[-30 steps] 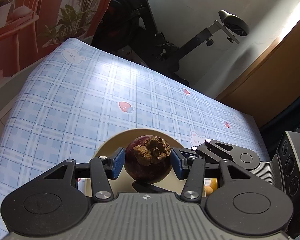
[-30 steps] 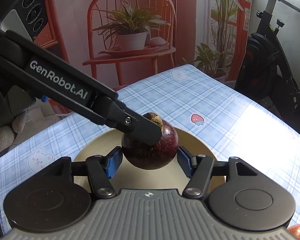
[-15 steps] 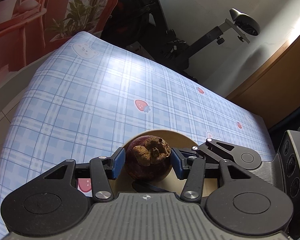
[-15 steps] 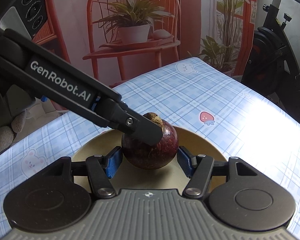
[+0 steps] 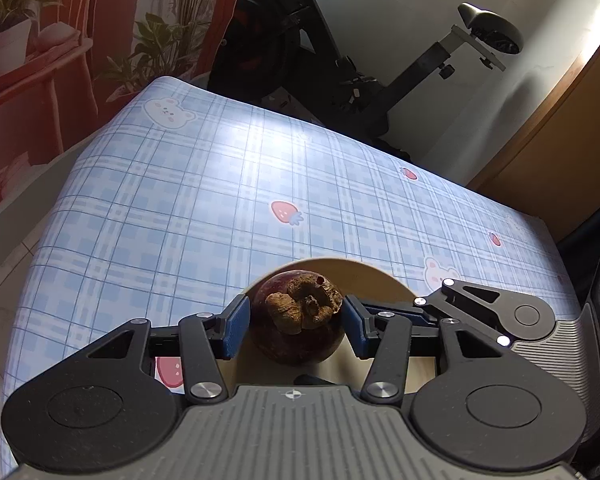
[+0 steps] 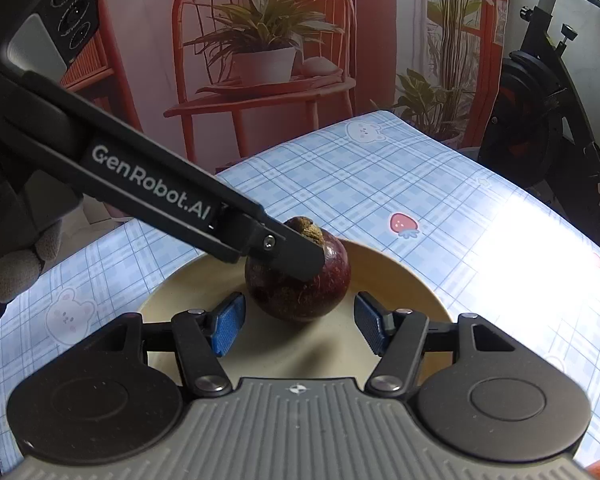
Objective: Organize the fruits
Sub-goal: 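Lift the mangosteen and carry it over the cream plate with the left tool, then lower the mangosteen onto the plate and open the left tool, then grasp the red apple in the fruit pile with the left tool, then lift the red apple and carry it over the plate with the left tool, then set the apple beside the mangosteen, open the left tool and withdraw, then grasp the yellow orange in the pile with the left tool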
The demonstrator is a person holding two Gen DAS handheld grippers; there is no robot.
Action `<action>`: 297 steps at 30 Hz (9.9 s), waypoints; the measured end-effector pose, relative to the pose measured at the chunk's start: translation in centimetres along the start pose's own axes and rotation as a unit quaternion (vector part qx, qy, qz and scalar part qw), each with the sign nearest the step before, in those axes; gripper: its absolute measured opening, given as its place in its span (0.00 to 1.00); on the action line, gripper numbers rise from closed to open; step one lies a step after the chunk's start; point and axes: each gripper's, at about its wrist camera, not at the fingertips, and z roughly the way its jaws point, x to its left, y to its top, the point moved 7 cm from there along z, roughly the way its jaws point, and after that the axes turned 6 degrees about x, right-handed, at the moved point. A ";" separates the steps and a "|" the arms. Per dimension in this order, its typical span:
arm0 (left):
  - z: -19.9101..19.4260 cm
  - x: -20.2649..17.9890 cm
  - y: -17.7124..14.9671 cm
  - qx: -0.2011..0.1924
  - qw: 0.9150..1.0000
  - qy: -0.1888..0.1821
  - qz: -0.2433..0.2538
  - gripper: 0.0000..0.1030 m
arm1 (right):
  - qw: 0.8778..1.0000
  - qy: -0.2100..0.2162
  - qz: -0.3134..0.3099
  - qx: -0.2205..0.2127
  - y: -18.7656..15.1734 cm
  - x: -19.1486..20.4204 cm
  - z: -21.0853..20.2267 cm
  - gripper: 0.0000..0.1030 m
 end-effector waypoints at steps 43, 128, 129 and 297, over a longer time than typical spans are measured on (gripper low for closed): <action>-3.8 -4.3 -0.1 -0.083 0.992 0.096 -0.011 0.52 | 0.968 -0.135 0.186 -0.095 -12.8 -12.0 -17.0 0.62; 1.7 -16.1 1.1 0.023 0.992 -0.101 0.064 0.37 | 0.984 -0.017 0.153 -0.091 -5.5 -10.2 -13.2 0.61; 1.5 -15.0 1.3 0.021 0.993 -0.100 0.057 0.37 | 0.985 -0.014 0.145 -0.088 -4.6 -9.6 -12.3 0.61; 9.0 -31.7 -6.4 0.100 0.972 -0.095 0.190 0.41 | 0.939 -0.074 0.303 -0.145 -22.4 -14.2 -19.9 0.54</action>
